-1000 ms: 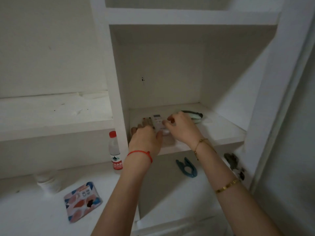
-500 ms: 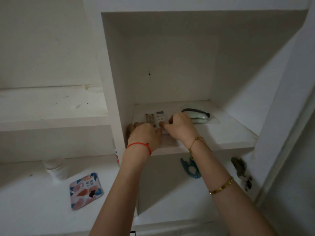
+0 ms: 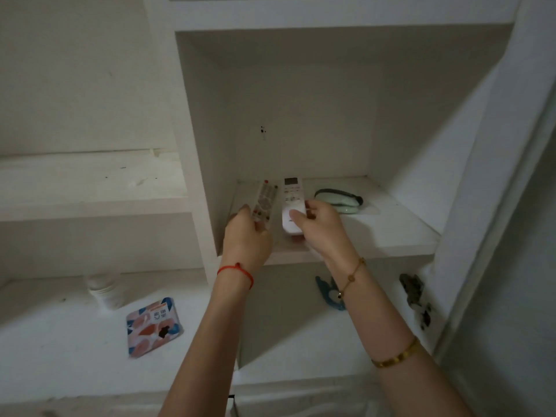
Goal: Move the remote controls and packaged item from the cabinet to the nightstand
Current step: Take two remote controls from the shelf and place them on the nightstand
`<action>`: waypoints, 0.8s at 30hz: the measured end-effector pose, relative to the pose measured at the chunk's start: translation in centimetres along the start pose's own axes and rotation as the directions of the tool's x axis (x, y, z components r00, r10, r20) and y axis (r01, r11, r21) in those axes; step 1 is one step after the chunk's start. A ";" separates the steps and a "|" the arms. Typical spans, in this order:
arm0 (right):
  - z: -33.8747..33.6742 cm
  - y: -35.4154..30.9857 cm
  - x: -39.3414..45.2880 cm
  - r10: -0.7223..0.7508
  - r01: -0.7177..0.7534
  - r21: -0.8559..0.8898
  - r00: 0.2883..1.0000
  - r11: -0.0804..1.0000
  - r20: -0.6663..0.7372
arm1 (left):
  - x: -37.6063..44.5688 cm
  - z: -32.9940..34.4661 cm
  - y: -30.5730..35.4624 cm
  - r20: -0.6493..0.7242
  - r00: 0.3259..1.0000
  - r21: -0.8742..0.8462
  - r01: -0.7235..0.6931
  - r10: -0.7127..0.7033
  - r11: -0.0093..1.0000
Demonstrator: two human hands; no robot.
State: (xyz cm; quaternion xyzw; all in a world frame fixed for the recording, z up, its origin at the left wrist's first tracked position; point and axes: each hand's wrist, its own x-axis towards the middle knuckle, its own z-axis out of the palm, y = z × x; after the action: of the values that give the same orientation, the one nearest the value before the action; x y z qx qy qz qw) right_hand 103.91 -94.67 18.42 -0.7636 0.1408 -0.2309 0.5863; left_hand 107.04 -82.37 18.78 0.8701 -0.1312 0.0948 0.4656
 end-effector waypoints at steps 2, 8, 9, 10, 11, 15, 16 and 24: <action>-0.6 0.3 -0.7 -0.002 0.002 0.032 1.000 0.999 -0.021 | -0.9 -0.2 0.1 -0.006 1.000 -0.130 -0.006 0.005 0.991; -2.1 0.4 -3.8 -0.007 0.010 0.099 0.999 0.995 -0.035 | -4.2 -1.0 0.1 0.058 0.998 -0.385 0.009 0.014 0.923; -2.4 0.5 -4.4 -0.014 0.017 0.107 0.999 0.994 -0.031 | -4.7 -1.2 0.0 0.072 0.997 -0.396 0.011 0.019 0.918; -2.6 0.5 -5.1 -0.021 0.024 0.116 0.999 0.993 -0.027 | -5.4 -1.4 -0.1 0.087 0.996 -0.409 0.015 0.022 0.912; -2.8 0.6 -5.8 -0.029 0.031 0.127 0.999 0.991 -0.023 | -6.1 -1.6 -0.2 0.102 0.994 -0.426 0.022 0.024 0.904; -3.3 1.0 -8.7 -0.048 0.046 0.165 0.999 0.985 0.007 | -9.1 -2.6 -1.0 0.161 0.987 -0.489 0.063 0.020 0.870; -3.4 1.1 -9.5 -0.046 0.041 0.175 0.999 0.984 0.021 | -10.0 -2.9 -1.3 0.174 0.985 -0.504 0.074 0.017 0.860; -2.9 3.7 -15.3 0.011 -0.040 0.216 0.991 0.975 0.134 | -16.7 -5.0 -4.5 0.203 0.976 -0.598 0.186 -0.077 0.780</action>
State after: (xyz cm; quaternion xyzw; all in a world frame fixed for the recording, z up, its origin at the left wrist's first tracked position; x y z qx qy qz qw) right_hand 89.52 -90.64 12.59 -0.7061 0.0855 -0.1865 0.6777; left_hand 92.46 -73.43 13.22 0.6836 -0.1320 -0.0591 0.7154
